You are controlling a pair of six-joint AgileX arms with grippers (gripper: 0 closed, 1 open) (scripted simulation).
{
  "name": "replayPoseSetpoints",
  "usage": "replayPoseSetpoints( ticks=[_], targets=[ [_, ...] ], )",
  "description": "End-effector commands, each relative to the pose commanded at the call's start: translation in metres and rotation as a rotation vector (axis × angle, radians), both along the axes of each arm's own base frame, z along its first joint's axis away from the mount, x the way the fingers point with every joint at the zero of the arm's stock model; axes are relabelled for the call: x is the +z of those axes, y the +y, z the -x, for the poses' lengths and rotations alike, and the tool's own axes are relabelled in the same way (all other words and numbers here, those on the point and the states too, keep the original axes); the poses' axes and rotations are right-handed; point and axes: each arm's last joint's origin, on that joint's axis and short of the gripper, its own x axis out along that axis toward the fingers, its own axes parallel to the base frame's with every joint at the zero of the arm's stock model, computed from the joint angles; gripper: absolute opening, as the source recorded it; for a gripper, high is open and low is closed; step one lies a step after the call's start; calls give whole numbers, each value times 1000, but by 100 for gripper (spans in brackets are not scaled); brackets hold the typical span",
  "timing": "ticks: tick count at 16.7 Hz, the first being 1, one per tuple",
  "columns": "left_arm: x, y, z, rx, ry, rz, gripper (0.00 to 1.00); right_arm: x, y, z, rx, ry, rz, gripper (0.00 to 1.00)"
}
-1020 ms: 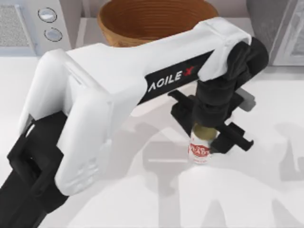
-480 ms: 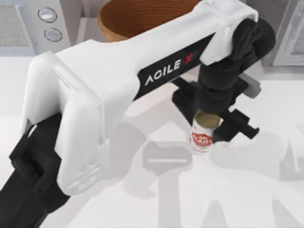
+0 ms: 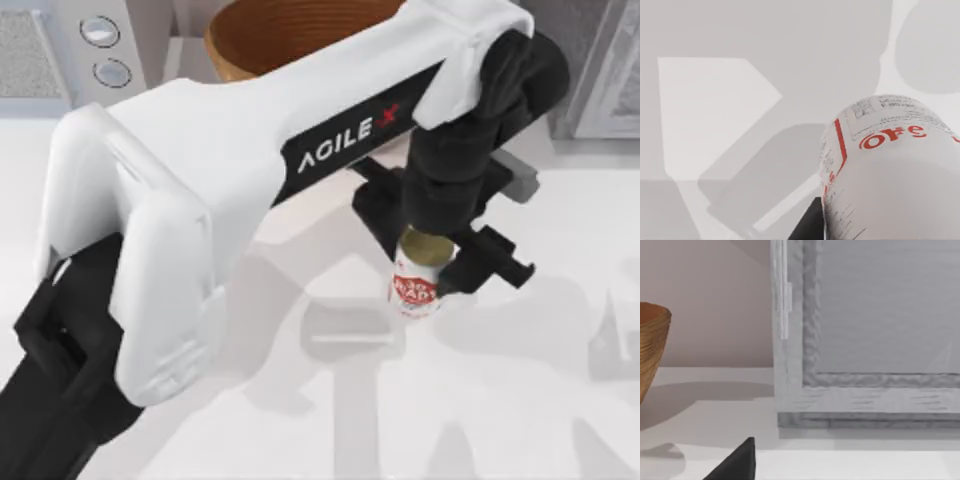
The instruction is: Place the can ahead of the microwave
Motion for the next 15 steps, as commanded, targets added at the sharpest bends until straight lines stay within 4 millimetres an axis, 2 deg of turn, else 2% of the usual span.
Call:
replayPoseSetpoints(
  ticks=[2, 5, 10, 15],
  targets=[
    [1, 18, -10, 18, 15, -36, 0, 0, 0, 0, 0, 0, 0, 100],
    [3, 60, -32, 72, 48, -93, 0, 0, 0, 0, 0, 0, 0, 100],
    [6, 150, -74, 227, 99, -130, 0, 0, 0, 0, 0, 0, 0, 100],
    [9, 241, -104, 422, 108, -94, 0, 0, 0, 0, 0, 0, 0, 100]
  ],
)
